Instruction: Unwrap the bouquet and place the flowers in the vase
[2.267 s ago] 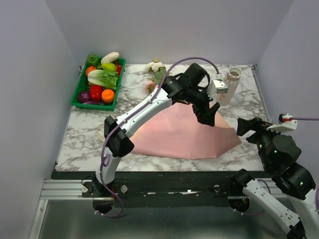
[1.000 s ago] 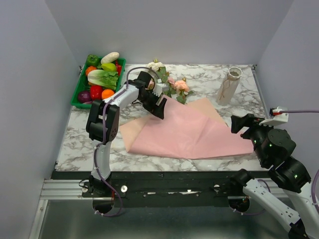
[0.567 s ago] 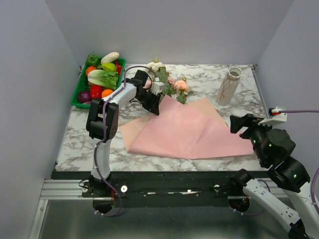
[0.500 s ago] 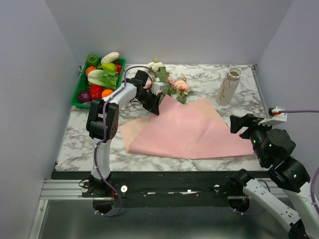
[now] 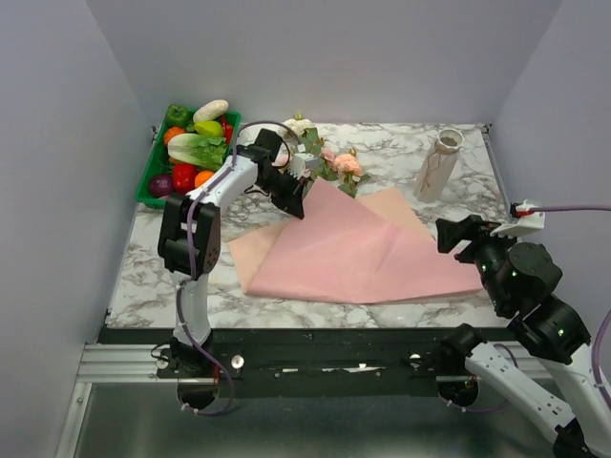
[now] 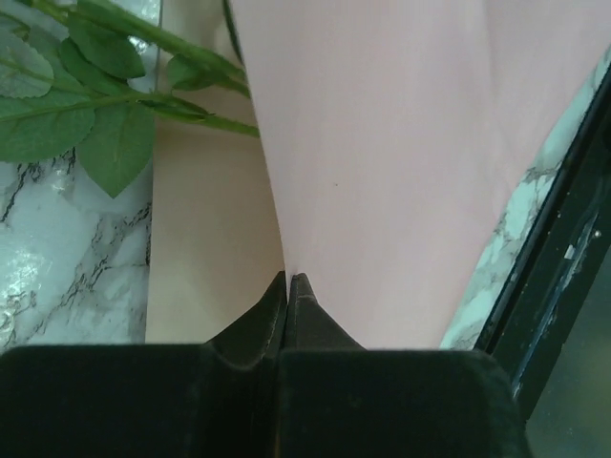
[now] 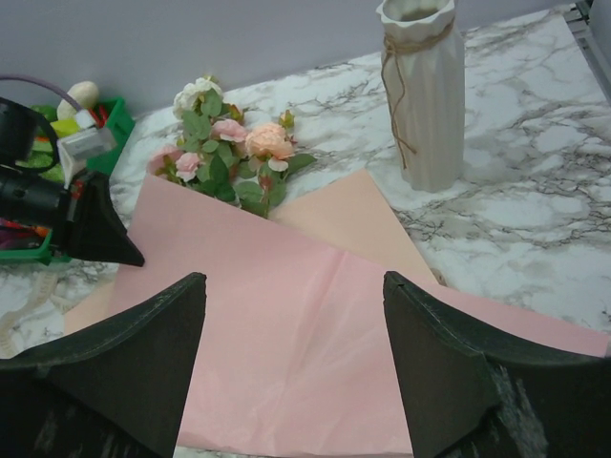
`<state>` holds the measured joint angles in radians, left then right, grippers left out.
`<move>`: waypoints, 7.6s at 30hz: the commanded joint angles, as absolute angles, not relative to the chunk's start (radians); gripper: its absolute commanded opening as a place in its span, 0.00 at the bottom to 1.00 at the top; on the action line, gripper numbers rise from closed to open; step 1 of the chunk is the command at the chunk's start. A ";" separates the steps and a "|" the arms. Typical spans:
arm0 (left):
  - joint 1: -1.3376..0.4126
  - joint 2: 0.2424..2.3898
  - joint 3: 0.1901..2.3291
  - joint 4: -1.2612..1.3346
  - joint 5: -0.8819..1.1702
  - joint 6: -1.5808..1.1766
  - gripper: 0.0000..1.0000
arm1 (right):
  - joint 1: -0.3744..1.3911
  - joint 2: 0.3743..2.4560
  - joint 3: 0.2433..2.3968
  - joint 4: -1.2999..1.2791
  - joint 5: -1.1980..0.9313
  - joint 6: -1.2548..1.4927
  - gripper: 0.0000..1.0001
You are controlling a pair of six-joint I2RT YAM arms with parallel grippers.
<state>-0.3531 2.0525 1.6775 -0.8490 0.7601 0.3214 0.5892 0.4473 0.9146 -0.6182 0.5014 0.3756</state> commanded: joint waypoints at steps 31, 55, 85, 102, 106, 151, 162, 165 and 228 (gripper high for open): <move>-0.949 1.263 1.321 -1.511 0.944 0.747 0.36 | 0.588 0.712 0.908 -0.515 0.276 0.377 0.78; -0.430 1.363 1.616 -1.048 0.525 0.318 0.93 | 0.600 1.156 1.093 -0.500 0.190 0.318 0.74; -0.316 1.417 0.979 -0.621 0.094 0.258 0.86 | 0.609 1.864 1.227 -0.330 0.235 0.377 0.45; -0.321 1.396 0.911 -0.584 0.118 0.264 0.86 | 0.627 1.928 1.197 -0.247 0.330 0.402 0.07; -0.353 1.440 0.923 -0.568 0.115 0.262 0.85 | 0.638 1.859 1.169 -0.236 0.373 0.423 0.01; -0.196 1.339 1.302 -0.577 0.253 0.187 0.90 | 0.249 1.328 1.134 0.966 0.549 -0.365 0.01; -0.026 1.255 1.195 -0.577 0.393 0.184 0.99 | 0.163 1.454 1.238 1.014 0.512 -0.305 0.01; -0.009 1.230 1.160 -0.574 0.413 0.199 0.99 | 0.158 1.494 1.244 1.060 0.518 -0.314 0.01; 0.187 1.118 1.092 -0.670 0.488 0.287 0.99 | 0.635 1.810 1.315 -0.262 0.028 0.199 0.40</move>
